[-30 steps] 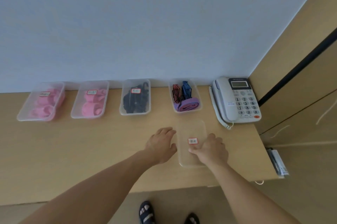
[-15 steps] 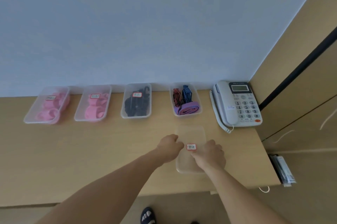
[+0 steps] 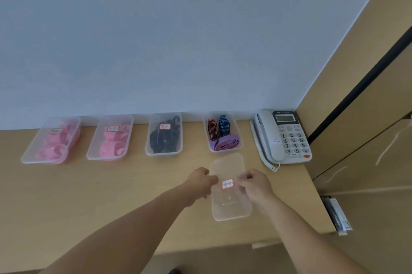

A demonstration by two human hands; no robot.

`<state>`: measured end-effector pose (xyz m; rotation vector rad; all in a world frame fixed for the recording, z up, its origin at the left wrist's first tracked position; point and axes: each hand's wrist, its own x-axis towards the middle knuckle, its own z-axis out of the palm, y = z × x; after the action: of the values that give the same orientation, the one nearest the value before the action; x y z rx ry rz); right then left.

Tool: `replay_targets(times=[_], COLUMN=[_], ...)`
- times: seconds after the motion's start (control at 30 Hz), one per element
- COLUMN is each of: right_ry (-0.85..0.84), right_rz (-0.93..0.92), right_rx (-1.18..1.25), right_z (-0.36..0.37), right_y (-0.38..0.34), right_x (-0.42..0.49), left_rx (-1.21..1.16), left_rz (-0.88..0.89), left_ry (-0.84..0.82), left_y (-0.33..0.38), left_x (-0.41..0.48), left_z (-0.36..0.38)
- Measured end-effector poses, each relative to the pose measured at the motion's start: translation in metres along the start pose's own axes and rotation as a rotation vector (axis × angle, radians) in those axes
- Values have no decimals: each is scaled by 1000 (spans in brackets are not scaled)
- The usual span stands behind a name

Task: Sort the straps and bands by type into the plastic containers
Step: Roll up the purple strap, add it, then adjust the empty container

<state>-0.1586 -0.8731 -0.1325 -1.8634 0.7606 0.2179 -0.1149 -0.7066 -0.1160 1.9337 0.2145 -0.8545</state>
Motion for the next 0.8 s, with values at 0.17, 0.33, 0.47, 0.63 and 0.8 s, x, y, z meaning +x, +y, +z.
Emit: replay_targets(times=[0.17, 0.33, 0.47, 0.63, 0.8], right_ry=[-34, 24, 93, 140, 101], right_rz=[-165, -210, -294, -377, -447], right_rx=[-26, 20, -260, -537, -580], right_z=[-13, -19, -24, -25, -14], right_y=[-40, -72, -91, -122, -130], right_x=[-6, -6, 10, 61, 119], left_rx=[65, 29, 49, 199, 289], left_rz=[84, 144, 194, 193, 114], left_ry=[83, 151, 200, 283, 361], left_y=[19, 38, 59, 87, 96], left_x=[1, 11, 25, 60, 101], left_z=[-26, -45, -48, -56, -59])
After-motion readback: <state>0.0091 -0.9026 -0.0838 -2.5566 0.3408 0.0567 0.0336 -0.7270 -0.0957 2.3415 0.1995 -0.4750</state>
